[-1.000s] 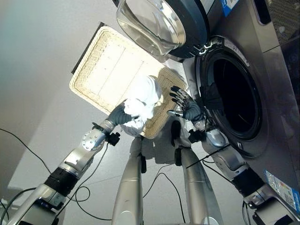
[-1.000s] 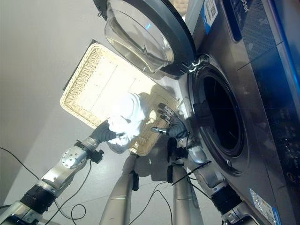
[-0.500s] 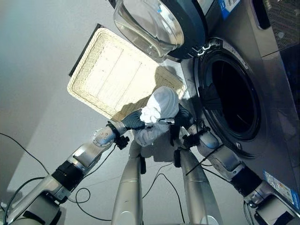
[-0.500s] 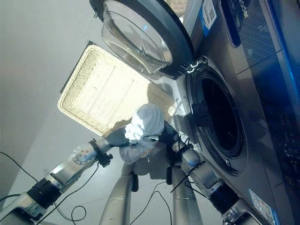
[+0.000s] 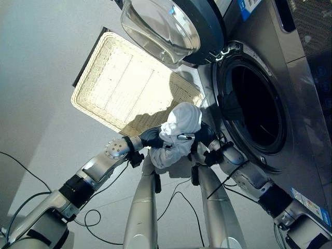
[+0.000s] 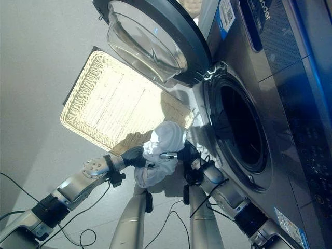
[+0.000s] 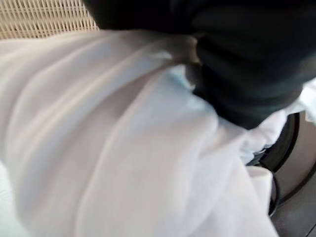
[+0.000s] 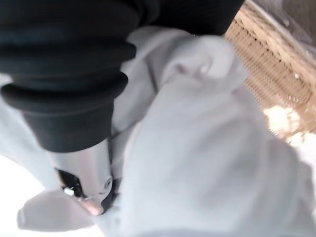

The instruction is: Put the clothes into the washing machine.

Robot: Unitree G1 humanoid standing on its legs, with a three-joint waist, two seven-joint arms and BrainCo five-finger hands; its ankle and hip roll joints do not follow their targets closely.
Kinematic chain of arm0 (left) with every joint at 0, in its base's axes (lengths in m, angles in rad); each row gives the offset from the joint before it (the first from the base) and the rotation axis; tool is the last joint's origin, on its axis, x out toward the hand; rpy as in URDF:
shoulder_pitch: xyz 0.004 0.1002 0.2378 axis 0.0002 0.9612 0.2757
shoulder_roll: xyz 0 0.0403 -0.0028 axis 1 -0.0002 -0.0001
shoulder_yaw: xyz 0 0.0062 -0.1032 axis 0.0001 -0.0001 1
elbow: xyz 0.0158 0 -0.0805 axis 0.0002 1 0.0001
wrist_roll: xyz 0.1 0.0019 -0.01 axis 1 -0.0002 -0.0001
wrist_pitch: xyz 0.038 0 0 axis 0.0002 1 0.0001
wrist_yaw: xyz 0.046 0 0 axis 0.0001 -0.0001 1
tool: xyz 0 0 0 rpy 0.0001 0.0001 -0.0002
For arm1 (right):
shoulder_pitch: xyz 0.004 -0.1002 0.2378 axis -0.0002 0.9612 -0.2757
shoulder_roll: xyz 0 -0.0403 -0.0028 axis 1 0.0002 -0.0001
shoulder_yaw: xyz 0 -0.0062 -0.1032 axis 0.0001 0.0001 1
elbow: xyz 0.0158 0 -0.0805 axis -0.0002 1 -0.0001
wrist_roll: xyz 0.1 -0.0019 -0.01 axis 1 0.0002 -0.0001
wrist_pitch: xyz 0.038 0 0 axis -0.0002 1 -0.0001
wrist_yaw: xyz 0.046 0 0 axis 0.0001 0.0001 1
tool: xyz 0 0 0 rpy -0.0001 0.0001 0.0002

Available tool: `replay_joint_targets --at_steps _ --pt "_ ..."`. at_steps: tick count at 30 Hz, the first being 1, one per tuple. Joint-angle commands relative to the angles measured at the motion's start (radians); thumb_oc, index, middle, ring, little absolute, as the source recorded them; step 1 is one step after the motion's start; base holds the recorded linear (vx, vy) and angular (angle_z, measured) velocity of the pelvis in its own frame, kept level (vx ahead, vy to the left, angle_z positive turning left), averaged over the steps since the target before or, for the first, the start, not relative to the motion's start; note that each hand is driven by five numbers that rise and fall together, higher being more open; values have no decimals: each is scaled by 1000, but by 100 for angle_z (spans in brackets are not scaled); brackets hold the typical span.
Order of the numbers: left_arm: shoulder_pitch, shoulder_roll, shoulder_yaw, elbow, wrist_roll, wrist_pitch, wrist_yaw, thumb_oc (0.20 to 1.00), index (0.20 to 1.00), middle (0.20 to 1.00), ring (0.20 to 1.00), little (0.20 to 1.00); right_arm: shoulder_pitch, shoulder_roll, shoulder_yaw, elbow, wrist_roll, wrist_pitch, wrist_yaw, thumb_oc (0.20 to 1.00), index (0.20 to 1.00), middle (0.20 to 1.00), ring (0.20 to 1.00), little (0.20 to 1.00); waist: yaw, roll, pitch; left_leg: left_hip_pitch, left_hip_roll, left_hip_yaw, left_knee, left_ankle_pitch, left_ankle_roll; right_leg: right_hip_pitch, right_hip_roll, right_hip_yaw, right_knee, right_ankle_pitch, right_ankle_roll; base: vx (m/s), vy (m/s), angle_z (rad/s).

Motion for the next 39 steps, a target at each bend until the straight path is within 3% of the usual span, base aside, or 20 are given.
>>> replay_joint_targets --at_steps 1,2,3,10,12,13,21,22,26,28,30,31,32,35,36,39 --pt "8 -16 -59 -103 15 -10 -77 200 200 200 200 200 -41 46 34 -60 58 -57 40 840 840 840 840 840 -28 -30 -14 27 -72 49 4 -64 24 97 -2 -38 -248 181 107 0 0 0" --pt "8 -12 -66 -98 16 -6 -83 200 200 200 200 200 -41 44 39 -59 71 -60 36 228 228 228 228 228 -28 -30 -14 23 -72 48 6 -63 23 94 -2 -38 -248 181 107 0 0 0" --pt "9 -11 -68 -96 17 -7 -82 200 200 200 200 200 -40 44 40 -57 71 -62 35 200 200 200 200 200 -28 -30 -14 22 -72 49 6 -63 23 93 -2 -38 -248 181 107 0 0 0" --pt "18 -14 -89 -65 54 9 -34 200 200 200 200 200 -26 51 47 -18 108 -103 45 200 200 200 200 200 -29 -32 -14 15 -71 47 7 -64 22 86 -4 -39 -251 185 110 0 0 0" --pt "20 -15 -87 -59 60 12 -24 266 266 266 266 266 -22 54 45 -14 108 -106 42 200 200 200 200 200 -29 -32 -14 14 -71 47 7 -64 23 86 -4 -39 -251 186 110 0 0 0" --pt "34 -16 -81 -49 84 22 25 1000 1000 1000 1000 1000 -15 60 40 4 111 -119 36 200 200 200 200 200 -27 -31 -14 14 -71 46 9 -65 22 87 -6 -41 -251 184 111 0 0 0" --pt "76 -24 -34 7 133 54 229 1000 1000 1000 1000 1000 15 84 9 62 106 -139 -7 200 200 200 200 200 -17 -25 -14 6 -75 35 18 -66 23 84 -10 -49 -243 177 113 0 0 0" --pt "103 -24 -4 32 121 71 317 1000 1000 1000 1000 1000 28 83 -14 94 110 -144 -13 200 200 200 200 200 -13 -22 -14 2 -76 31 24 -68 22 84 -12 -54 -239 174 113 0 0 0" --pt "125 -34 30 72 106 82 455 1000 1000 1000 1000 1000 41 91 -40 139 131 -141 -26 200 200 200 200 200 -9 -19 -14 2 -79 26 26 -69 22 87 -14 -59 -238 170 113 0 0 0" --pt "166 -57 113 147 80 40 751 1000 1000 1000 1000 1000 66 115 -90 224 199 -132 -23 200 200 200 200 200 1 -15 -14 -1 -80 19 32 -71 22 87 -18 -69 -229 158 113 18 -8 1" --pt "196 -86 181 192 77 -1 890 1000 1000 1000 1000 1000 80 133 -116 272 240 -126 -19 200 200 200 200 200 9 -11 -14 -2 -82 15 33 -72 21 90 -22 -75 -225 151 113 0 0 0" --pt "201 -92 194 199 77 -3 903 1000 1000 1000 1000 1000 82 136 -121 281 243 -128 -23 200 200 200 200 200 11 -10 -14 -2 -82 14 34 -72 21 90 -23 -77 -225 150 112 0 0 0" --pt "227 -127 255 217 33 -69 959 1000 1000 1000 1000 1000 75 148 -147 335 204 -147 -60 200 200 200 200 200 21 -5 -14 -6 -84 8 38 -74 19 88 -27 -85 -220 146 110 0 0 0" --pt "237 -161 294 227 -18 -115 952 1000 1000 1000 1000 1000 54 148 -174 373 186 -170 -94 200 200 200 200 200 27 -1 -14 -7 -87 5 43 -76 20 87 -32 -91 -216 145 109 25 -26 1" --pt "235 -181 319 234 1 -139 945 1000 1000 1000 1000 1000 7 133 -231 453 247 -163 -79 200 200 200 200 200 37 5 -14 -8 -90 2 46 -78 19 86 -36 -98 -212 146 108 41 -53 6" --pt "218 -184 322 240 12 -149 934 1000 1000 1000 1000 1000 -53 103 -292 537 303 -150 -68 200 200 200 200 200 50 12 -14 -13 -95 -4 51 -80 18 82 -40 -107 -206 146 110 29 -38 6"
